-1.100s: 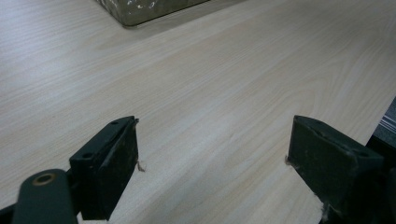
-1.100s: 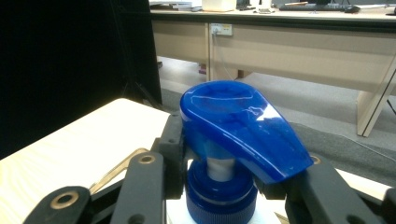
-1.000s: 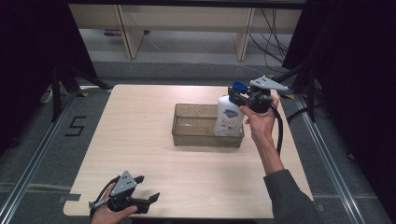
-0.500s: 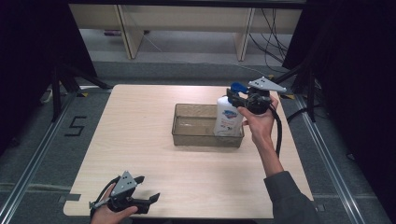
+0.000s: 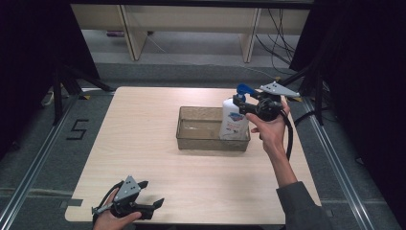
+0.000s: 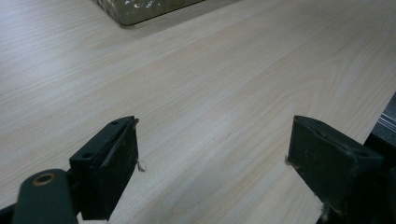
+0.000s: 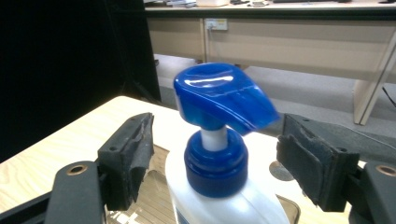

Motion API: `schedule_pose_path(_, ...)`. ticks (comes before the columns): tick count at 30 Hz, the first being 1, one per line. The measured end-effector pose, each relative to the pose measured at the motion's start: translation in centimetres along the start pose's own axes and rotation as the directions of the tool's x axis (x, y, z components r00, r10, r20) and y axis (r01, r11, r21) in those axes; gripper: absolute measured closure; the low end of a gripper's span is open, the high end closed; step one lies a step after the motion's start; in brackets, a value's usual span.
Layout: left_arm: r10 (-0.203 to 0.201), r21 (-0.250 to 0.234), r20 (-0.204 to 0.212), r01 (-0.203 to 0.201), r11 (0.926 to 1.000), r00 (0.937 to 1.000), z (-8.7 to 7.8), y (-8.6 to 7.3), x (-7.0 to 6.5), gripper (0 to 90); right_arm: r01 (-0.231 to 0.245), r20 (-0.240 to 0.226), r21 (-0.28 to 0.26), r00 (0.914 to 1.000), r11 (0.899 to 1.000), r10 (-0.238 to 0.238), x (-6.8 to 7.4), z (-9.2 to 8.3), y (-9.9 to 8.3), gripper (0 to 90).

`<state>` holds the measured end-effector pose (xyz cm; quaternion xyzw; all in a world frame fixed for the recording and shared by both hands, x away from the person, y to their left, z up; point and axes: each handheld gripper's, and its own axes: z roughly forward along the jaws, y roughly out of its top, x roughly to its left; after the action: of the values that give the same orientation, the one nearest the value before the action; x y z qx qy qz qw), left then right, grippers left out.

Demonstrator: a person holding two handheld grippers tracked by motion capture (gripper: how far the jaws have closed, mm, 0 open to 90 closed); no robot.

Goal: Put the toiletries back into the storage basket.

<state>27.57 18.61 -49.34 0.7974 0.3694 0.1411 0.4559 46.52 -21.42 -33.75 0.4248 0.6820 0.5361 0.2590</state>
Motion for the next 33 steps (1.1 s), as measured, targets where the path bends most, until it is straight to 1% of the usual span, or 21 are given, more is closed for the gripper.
schedule_pose_path(4, -0.004, -0.006, -0.001, 0.004, 1.0, 1.0, 0.0, 0.0, 0.0, 15.6, -0.006, -0.008, -0.001, 0.9999, 1.0, 0.006, -0.4, -0.4, -0.6, 26.4)
schedule_pose_path(5, 0.001, 0.0, -0.003, -0.001, 1.0, 1.0, -0.1, 0.0, 0.0, 15.7, -0.023, -0.02, 0.002, 0.9995, 1.0, 0.023, -0.4, -0.6, -0.8, 26.4)
schedule_pose_path(6, 0.002, 0.0, -0.003, -0.002, 1.0, 1.0, -0.1, 0.0, 0.0, 15.7, -0.017, -0.018, 0.001, 0.9997, 1.0, 0.017, -0.5, -0.8, -0.9, 26.4)
schedule_pose_path(8, -0.002, -0.008, 0.003, 0.002, 1.0, 1.0, 0.0, 0.0, -0.1, 15.7, -0.024, -0.025, -0.002, 0.9994, 1.0, 0.024, -0.5, -1.1, -1.2, 26.4)
schedule_pose_path(9, -0.002, -0.006, 0.0, 0.002, 1.0, 1.0, 0.0, 0.0, -0.1, 15.7, -0.042, -0.023, 0.004, 0.9988, 0.999, 0.042, -0.3, -1.3, -1.3, 26.3)
schedule_pose_path(11, -0.003, -0.003, -0.004, 0.003, 1.0, 1.0, 0.0, 0.0, -0.1, 15.6, -0.029, -0.038, -0.005, 0.9989, 1.0, 0.029, -0.5, -1.4, -1.5, 25.9)
schedule_pose_path(14, -0.003, -0.003, -0.003, 0.003, 1.0, 1.0, 0.0, 0.0, 0.0, 15.6, -0.04, -0.045, -0.007, 0.9982, 0.999, 0.039, -0.3, -1.8, -1.8, 25.6)
schedule_pose_path(15, -0.002, -0.004, -0.002, 0.002, 1.0, 1.0, 0.0, 0.0, 0.0, 15.7, -0.031, -0.041, -0.016, 0.9987, 0.999, 0.03, -0.4, -1.8, -1.9, 25.4)
schedule_pose_path(18, -0.001, -0.005, -0.001, 0.001, 1.0, 1.0, 0.0, 0.0, -0.1, 15.7, -0.058, -0.053, -0.016, 0.9969, 0.998, 0.057, -0.1, -2.3, -2.1, 24.7)
schedule_pose_path(19, -0.002, -0.004, -0.002, 0.002, 1.0, 1.0, 0.0, 0.0, -0.1, 15.6, -0.046, -0.052, -0.026, 0.9976, 0.999, 0.045, -0.1, -2.4, -2.2, 24.7)
schedule_pose_path(20, -0.005, -0.007, 0.002, 0.005, 1.0, 1.0, 0.0, 0.0, 0.0, 15.7, -0.049, -0.06, -0.024, 0.9971, 0.999, 0.047, 0.0, -2.5, -2.3, 24.6)
schedule_pose_path(22, 0.007, 0.0, 0.004, -0.007, 1.0, 1.0, 0.1, 0.0, 0.1, 15.6, -0.058, -0.066, -0.029, 0.9963, 0.998, 0.056, 0.3, -2.8, -2.6, 24.7)
schedule_pose_path(25, 0.005, -0.011, 0.006, -0.005, 0.9999, 1.0, 0.1, 0.0, 0.1, 15.6, -0.044, -0.049, -0.032, 0.9979, 0.999, 0.043, 0.7, -3.2, -3.1, 24.7)
schedule_pose_path(26, 0.015, 0.003, -0.006, -0.015, 0.9999, 0.9999, 0.0, 0.0, 0.1, 15.7, -0.05, -0.048, -0.026, 0.9977, 0.998, 0.049, 0.9, -3.3, -3.3, 24.7)
schedule_pose_path(27, 0.014, 0.003, -0.006, -0.014, 0.9999, 0.9999, -0.1, 0.0, 0.1, 15.6, -0.036, -0.05, -0.028, 0.9982, 0.999, 0.034, 0.9, -3.3, -3.4, 24.7)
schedule_pose_path(28, 0.007, 0.005, -0.007, -0.007, 1.0, 0.9999, -0.1, 0.0, 0.1, 15.7, -0.037, -0.051, -0.029, 0.9981, 0.999, 0.036, 0.9, -3.3, -3.7, 24.7)
schedule_pose_path(29, 0.006, 0.006, -0.006, -0.006, 1.0, 1.0, -0.1, 0.0, 0.1, 15.6, -0.042, -0.054, -0.031, 0.9977, 0.999, 0.041, 1.0, -3.4, -3.8, 24.8)
schedule_pose_path(30, 0.007, -0.003, 0.007, -0.007, 1.0, 0.9999, 0.0, 0.0, 0.1, 15.6, -0.037, -0.051, -0.034, 0.9981, 0.999, 0.035, 1.1, -3.3, -4.0, 24.9)
schedule_pose_path(31, 0.007, -0.007, 0.007, -0.007, 0.9999, 1.0, 0.1, 0.0, 0.0, 15.6, -0.034, -0.046, -0.018, 0.9984, 0.999, 0.034, 1.1, -3.3, -4.1, 24.7)
schedule_pose_path(32, 0.012, -0.003, 0.0, -0.012, 0.9999, 0.9999, 0.0, 0.0, 0.0, 15.6, -0.04, -0.056, -0.012, 0.9976, 0.999, 0.04, 1.2, -3.3, -4.1, 24.8)
schedule_pose_path(33, 0.011, -0.007, 0.006, -0.011, 0.9999, 0.9999, 0.0, 0.0, 0.0, 15.6, -0.025, -0.048, -0.022, 0.9985, 0.999, 0.024, 1.1, -3.3, -4.2, 24.8)
